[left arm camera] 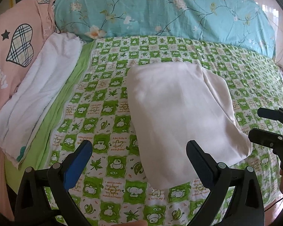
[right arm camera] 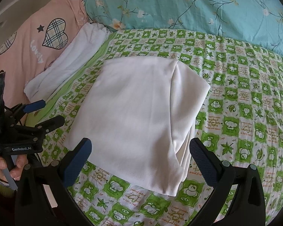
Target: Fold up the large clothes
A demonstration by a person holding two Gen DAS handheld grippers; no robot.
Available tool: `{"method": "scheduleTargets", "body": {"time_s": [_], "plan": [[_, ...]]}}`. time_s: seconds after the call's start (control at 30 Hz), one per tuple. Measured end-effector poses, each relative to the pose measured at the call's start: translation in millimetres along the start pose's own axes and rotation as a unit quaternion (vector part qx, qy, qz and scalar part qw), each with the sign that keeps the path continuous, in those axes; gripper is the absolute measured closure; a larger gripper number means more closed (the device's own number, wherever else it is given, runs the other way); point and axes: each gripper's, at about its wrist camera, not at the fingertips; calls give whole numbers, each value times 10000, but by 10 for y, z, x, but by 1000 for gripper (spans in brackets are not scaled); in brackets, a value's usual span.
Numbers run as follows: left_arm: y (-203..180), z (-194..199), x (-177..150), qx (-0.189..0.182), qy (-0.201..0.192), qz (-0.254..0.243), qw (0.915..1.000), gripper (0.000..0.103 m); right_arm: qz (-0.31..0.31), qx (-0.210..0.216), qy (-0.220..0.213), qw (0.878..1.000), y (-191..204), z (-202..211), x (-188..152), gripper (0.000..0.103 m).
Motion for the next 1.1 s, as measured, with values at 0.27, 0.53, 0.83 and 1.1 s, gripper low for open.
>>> {"method": "scheduleTargets", "body": {"time_s": [0.27,0.53,0.83,1.1], "plan": [[-7,16,10,-16,-26,-4,10000,3,21,-12,3,10000,13,1,-5,0],[5,33,14,1,-59,-6,10000,3,77,-2,25,10000,13,-29,10,0],[24,83,-5,14,-95,-10,10000,3,86,-15,28,10000,38,-13,-3,0],[20,149,-9,-14,-169,-52,9998,3,93,-24,-5,10000,54,39,-28,0]]}}
Point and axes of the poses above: each gripper's, at about its wrist camera, not at the fingertips, and z roughly against the way its jaws point, y to its left, x to its top, and after that the axes turned 15 degrees about -z, right-handed
